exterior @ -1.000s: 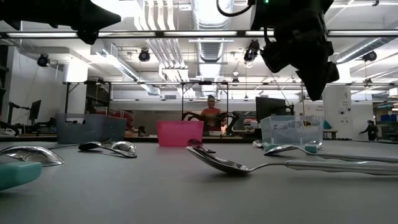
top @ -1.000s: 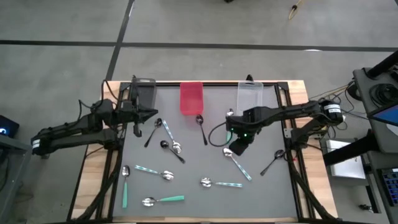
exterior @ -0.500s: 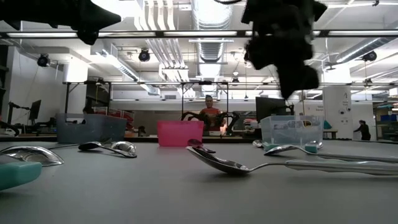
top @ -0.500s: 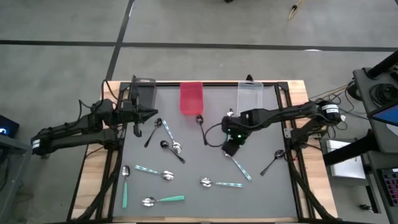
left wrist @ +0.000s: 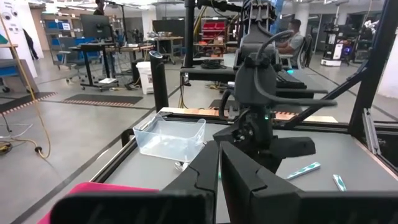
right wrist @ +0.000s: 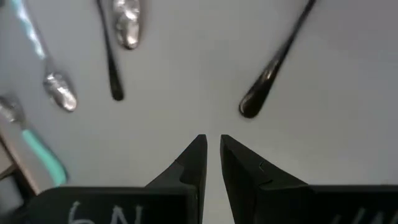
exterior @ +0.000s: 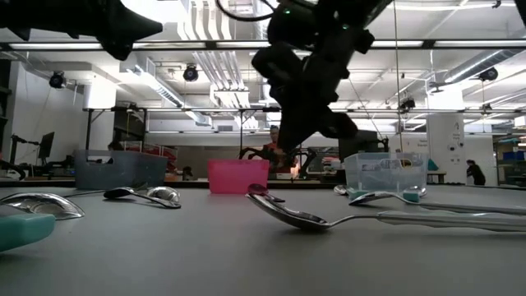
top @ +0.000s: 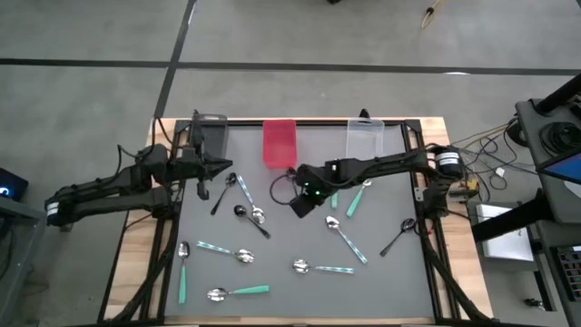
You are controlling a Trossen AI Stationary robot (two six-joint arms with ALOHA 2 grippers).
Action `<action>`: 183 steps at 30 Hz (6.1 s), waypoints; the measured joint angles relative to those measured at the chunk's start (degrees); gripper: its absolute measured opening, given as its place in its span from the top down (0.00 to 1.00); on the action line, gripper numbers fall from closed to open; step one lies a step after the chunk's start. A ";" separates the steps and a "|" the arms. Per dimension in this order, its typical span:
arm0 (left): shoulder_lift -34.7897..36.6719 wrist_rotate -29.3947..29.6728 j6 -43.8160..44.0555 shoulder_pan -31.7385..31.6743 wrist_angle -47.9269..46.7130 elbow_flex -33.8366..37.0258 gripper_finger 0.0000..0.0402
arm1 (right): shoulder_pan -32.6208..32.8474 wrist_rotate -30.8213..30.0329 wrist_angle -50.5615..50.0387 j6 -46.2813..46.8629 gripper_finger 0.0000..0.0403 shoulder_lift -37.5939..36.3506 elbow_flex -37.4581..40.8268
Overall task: Sort silverware by color (type)
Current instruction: Put the black spoon into the transparent bin
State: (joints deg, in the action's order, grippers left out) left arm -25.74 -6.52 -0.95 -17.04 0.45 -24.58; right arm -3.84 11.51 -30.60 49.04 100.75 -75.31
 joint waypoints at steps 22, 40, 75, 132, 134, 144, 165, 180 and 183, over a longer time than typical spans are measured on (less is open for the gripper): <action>0.11 0.00 -1.00 0.00 -0.09 -0.59 1.00 | -0.89 -13.27 -16.99 1.92 0.89 6.22 -13.51; 0.11 0.00 -1.55 0.00 -0.08 -0.50 1.00 | -0.81 -17.47 -14.86 5.37 0.52 6.22 -13.05; -0.28 0.00 -1.55 -0.02 0.21 -0.46 1.00 | -0.59 -26.82 -8.73 3.95 0.87 20.87 -17.16; -0.33 0.00 -1.54 -0.04 1.01 -0.46 1.00 | -1.94 -24.69 -28.48 -15.49 0.98 16.15 -40.87; -0.33 0.00 -1.54 -0.04 1.01 -0.46 1.00 | -3.13 -25.14 -32.02 -15.76 0.98 16.13 -42.59; -0.33 0.00 -1.55 -0.04 1.00 -0.46 1.00 | -10.71 -28.48 -50.04 -16.03 0.98 16.04 -44.44; -0.55 0.00 -2.19 -0.04 0.81 -0.46 1.00 | -21.05 -37.49 -55.44 -13.63 0.98 1.57 -34.67; -0.55 0.00 -2.19 -0.04 0.81 -0.46 1.00 | -29.71 -28.83 -38.00 -9.74 0.98 -12.15 -8.56; -0.55 0.01 -2.19 -0.04 0.82 -0.46 1.00 | -31.70 -27.65 -37.28 -9.18 0.98 -12.40 -6.12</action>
State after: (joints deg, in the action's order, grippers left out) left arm -26.28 -6.51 -3.14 -17.08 1.27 -25.04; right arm -35.54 -16.14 -67.87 39.86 88.36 -81.43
